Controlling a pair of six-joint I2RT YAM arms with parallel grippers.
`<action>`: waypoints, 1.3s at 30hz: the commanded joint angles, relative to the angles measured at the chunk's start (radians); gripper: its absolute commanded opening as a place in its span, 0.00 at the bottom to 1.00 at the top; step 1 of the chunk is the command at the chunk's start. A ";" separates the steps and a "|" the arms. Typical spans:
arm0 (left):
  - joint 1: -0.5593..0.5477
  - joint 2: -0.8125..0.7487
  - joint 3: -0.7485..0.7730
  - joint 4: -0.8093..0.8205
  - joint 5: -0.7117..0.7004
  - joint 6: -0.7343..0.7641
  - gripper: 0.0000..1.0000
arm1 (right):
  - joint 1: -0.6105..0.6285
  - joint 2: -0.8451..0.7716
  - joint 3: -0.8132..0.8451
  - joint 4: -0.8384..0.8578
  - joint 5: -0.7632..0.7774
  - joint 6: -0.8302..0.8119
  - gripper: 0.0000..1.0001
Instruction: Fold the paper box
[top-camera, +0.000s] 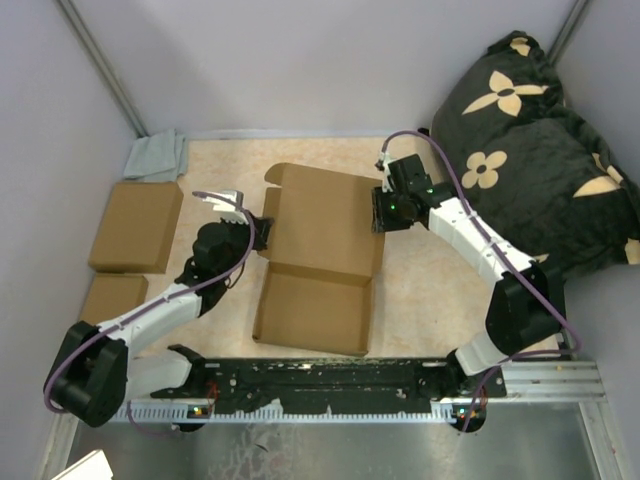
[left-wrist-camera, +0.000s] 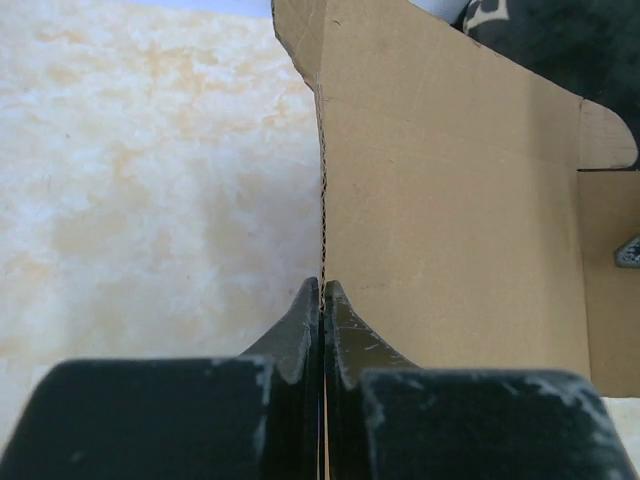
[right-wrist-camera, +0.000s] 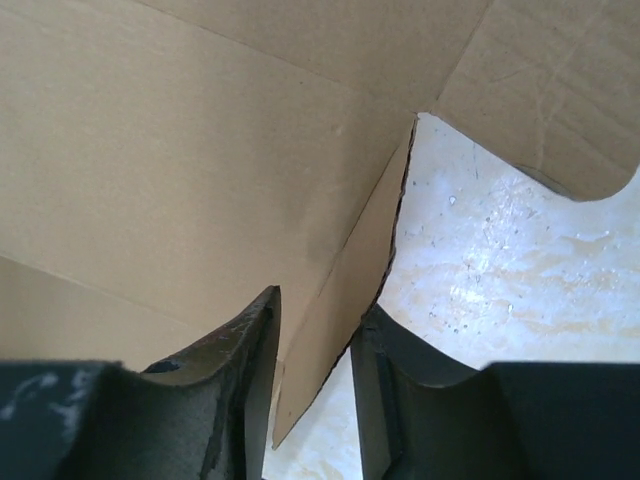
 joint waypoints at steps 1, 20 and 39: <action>-0.024 -0.063 -0.052 0.172 -0.026 0.051 0.00 | 0.003 -0.035 0.029 -0.014 -0.014 -0.023 0.33; -0.084 -0.139 0.097 -0.108 -0.225 0.147 0.60 | 0.051 -0.349 -0.248 0.434 0.342 -0.139 0.00; -0.084 -0.021 0.469 -0.659 -0.011 0.270 0.60 | 0.051 -0.608 -0.565 0.785 0.283 -0.233 0.00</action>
